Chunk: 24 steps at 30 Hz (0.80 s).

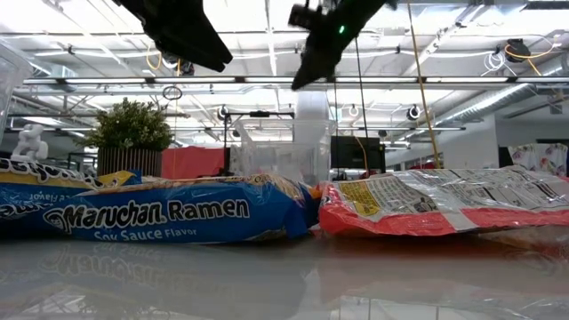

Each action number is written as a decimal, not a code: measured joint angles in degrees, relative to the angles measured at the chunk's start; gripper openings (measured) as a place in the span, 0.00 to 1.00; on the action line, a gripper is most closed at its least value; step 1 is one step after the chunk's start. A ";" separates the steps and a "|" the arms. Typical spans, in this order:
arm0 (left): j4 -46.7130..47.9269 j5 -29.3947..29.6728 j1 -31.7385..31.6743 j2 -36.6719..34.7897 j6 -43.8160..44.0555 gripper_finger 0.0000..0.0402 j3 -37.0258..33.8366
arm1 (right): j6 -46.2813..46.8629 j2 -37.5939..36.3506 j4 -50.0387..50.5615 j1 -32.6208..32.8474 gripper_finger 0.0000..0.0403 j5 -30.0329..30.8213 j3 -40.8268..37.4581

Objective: Sort Maruchan noodles
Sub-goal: Put the top orange noodle pack into the top transparent bin

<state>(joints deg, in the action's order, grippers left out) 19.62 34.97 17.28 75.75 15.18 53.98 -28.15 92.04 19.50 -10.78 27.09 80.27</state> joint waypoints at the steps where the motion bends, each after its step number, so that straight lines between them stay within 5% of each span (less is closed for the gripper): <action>1: 0.05 -0.01 0.00 0.00 0.01 0.69 0.00 | 2.63 -1.12 2.53 0.58 0.48 -3.52 -0.02; 5: 0.16 -0.01 0.00 0.02 0.17 0.69 -0.02 | 10.53 -5.41 5.65 3.41 0.48 -16.24 -3.81; 8: 0.11 -0.01 0.00 0.02 0.40 0.69 -0.02 | 12.01 -8.23 2.45 7.13 0.48 -19.56 -9.95; 16: -0.11 -0.01 0.00 0.02 1.51 0.69 -0.02 | 13.75 -11.13 -17.92 18.29 0.48 -18.89 -29.13; 24: -0.91 0.01 -0.15 0.02 1.31 0.69 -0.02 | 14.19 -7.71 -32.37 22.17 0.48 -9.16 -39.05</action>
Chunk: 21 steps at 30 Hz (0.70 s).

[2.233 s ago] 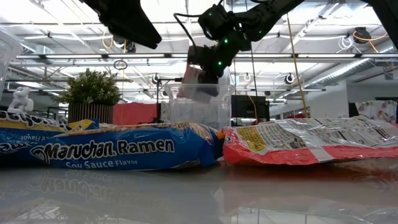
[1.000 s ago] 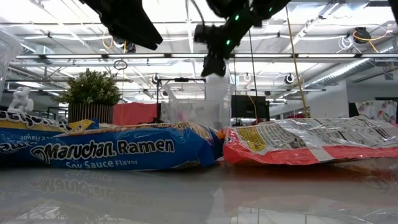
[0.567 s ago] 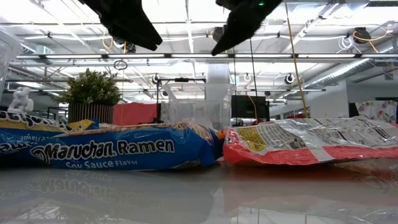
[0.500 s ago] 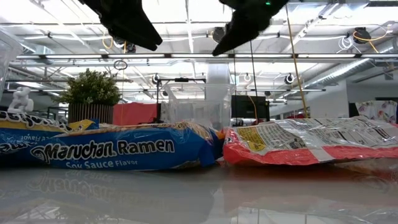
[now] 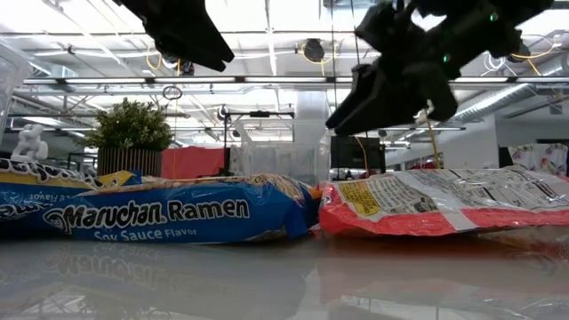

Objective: Sort Maruchan noodles
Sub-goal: Put the top orange noodle pack into the top transparent bin

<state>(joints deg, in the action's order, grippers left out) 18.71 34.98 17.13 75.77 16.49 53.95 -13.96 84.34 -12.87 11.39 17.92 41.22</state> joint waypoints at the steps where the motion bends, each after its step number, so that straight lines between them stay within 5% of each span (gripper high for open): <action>1: -0.51 0.00 -0.12 0.00 -0.21 0.69 0.00 | 0.03 0.80 -0.68 -0.16 0.48 0.21 -0.34; 8: -5.26 0.04 -1.70 0.00 -2.67 0.69 0.00 | -3.25 9.90 -14.57 -1.96 0.48 0.57 -0.99; 21: -5.19 0.02 -2.17 0.00 -5.29 0.69 0.00 | -5.29 23.23 -24.30 -4.23 0.48 1.60 -0.93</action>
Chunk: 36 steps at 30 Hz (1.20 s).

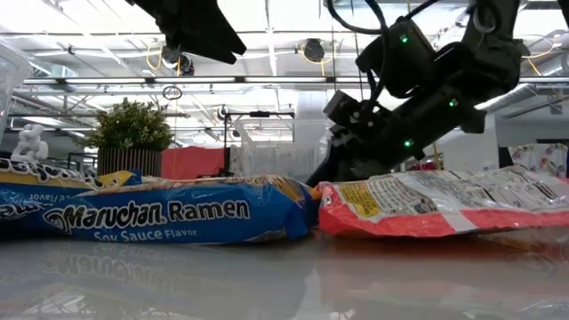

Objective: Sort Maruchan noodles
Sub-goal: Put the top orange noodle pack into the top transparent bin

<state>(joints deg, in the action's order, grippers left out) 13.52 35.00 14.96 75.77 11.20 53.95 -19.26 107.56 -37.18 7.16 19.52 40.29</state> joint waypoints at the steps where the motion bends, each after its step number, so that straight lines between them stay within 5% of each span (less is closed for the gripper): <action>1: 0.00 0.00 0.00 0.00 0.03 0.69 0.00 | -0.23 0.43 -0.59 -0.14 0.48 0.03 0.09; 14: 0.11 -0.02 0.00 0.00 2.77 0.69 0.00 | 0.15 1.10 -3.26 -2.90 0.45 1.86 0.02; 28: 0.15 -0.02 0.11 0.00 3.06 0.69 0.00 | 3.59 1.14 -1.53 -5.68 0.03 -6.58 -0.02; 36: 0.54 -0.02 0.11 0.00 1.73 0.69 0.00 | 5.03 -3.38 -0.21 -5.64 0.01 -6.29 -0.13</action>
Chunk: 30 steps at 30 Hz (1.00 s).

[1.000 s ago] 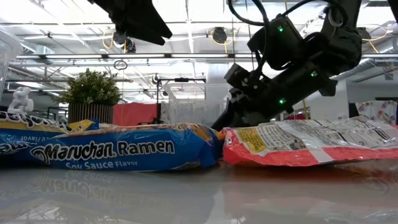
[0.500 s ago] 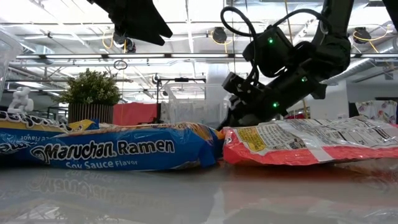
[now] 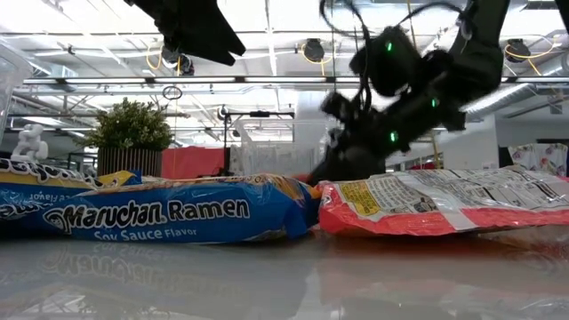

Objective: Sort Maruchan noodles
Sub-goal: Put the top orange noodle pack into the top transparent bin

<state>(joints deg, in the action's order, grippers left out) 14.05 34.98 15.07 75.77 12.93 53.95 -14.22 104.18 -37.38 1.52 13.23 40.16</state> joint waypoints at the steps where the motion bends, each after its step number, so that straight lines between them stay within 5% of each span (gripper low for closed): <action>1: -0.11 -0.01 0.00 0.00 -0.60 0.69 0.00 | 0.75 -1.52 0.66 0.00 0.00 -0.03 0.00; 9: -7.22 -1.30 1.69 0.00 -6.25 0.69 0.00 | 9.20 -12.25 3.80 -0.66 0.00 -2.92 0.02; 18: -8.75 -1.52 3.06 0.00 -9.47 0.69 0.00 | 8.47 -19.98 3.88 -0.33 0.00 -2.61 0.02; 24: -11.22 0.92 5.16 2.49 -18.27 0.69 -0.09 | 4.99 -27.04 4.18 -0.35 0.00 4.10 0.02; 30: -24.57 5.19 5.34 9.31 -31.07 0.69 -0.02 | 1.28 -33.68 3.21 -0.69 0.00 9.47 0.11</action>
<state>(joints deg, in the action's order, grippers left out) -10.51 40.17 20.41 85.08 -18.14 53.93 -12.94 70.50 -34.18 0.83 22.70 40.27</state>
